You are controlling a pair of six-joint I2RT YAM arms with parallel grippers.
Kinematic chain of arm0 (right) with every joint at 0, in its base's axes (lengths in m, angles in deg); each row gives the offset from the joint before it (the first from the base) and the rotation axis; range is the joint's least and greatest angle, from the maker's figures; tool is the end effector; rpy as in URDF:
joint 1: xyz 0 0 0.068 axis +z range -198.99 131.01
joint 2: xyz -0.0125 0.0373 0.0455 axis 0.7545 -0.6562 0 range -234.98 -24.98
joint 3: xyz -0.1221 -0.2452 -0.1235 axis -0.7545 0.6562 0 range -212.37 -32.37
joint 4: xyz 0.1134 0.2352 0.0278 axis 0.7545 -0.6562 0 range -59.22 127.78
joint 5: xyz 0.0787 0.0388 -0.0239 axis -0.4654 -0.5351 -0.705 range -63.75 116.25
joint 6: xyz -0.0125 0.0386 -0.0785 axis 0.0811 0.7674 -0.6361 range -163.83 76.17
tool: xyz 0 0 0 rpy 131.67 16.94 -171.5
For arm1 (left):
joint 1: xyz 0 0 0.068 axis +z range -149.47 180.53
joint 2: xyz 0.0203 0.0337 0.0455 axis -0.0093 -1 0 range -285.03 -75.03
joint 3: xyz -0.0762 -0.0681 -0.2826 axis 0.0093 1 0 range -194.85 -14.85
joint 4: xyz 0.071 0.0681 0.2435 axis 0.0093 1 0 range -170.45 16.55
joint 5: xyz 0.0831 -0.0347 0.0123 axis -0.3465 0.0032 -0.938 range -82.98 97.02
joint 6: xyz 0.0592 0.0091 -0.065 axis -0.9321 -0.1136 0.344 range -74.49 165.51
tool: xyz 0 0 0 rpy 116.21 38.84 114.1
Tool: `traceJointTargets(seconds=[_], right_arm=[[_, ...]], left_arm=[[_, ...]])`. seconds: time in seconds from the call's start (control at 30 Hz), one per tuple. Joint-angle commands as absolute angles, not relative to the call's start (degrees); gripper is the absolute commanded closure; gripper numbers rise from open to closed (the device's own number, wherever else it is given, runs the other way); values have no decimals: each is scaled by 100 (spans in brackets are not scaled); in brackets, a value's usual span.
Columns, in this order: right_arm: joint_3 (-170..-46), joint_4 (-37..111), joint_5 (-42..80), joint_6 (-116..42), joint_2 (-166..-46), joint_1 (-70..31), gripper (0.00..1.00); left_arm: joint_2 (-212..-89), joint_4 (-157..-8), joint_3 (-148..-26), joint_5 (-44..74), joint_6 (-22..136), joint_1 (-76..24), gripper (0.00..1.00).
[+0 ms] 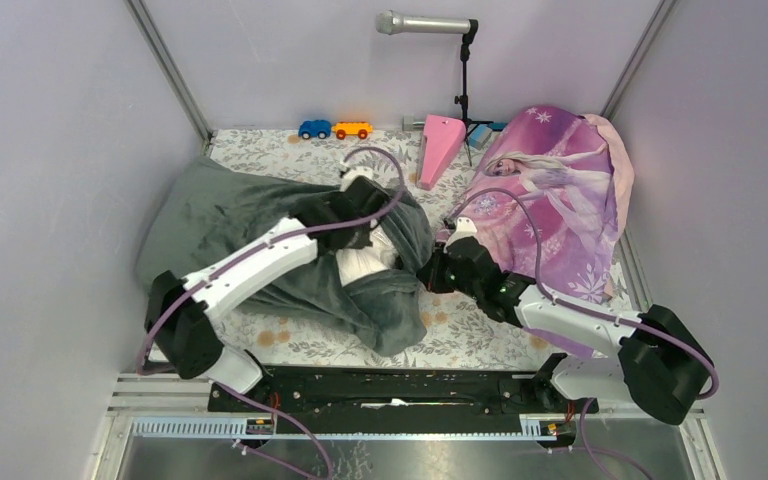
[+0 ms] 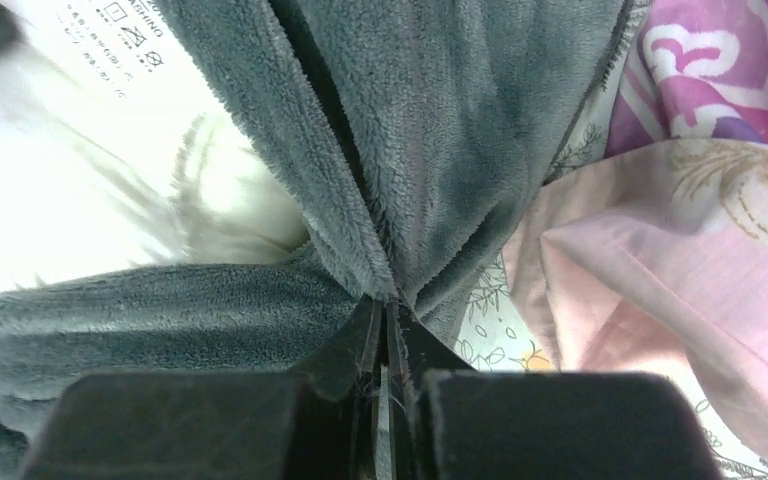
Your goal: Remove the pillowcase from the pillow
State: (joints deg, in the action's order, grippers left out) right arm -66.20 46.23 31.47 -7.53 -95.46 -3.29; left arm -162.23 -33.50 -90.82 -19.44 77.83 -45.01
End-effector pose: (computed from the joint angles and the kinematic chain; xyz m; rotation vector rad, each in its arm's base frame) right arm 0.2075 0.2024 0.2184 -0.1180 2.1531 0.7723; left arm 0.2596 -0.2146 0.2940 0.1180 2.4324 0.0092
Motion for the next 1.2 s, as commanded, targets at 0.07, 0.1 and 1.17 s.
traceJointTargets(seconds=[0.07,0.1,1.17], right_arm=[[-6567,3814,3633,-909,-9968,-611,94],[-6629,3813,3451,-989,-10014,-684,89],[-9441,3668,1120,-2055,-10307,42,19]], left_arm=[[-14941,-3993,-9554,-1837,7436,-3561,100],[-14819,-4117,-9498,-1731,7414,-3484,100],[-14879,-5351,-8150,-230,7635,-3462,100]])
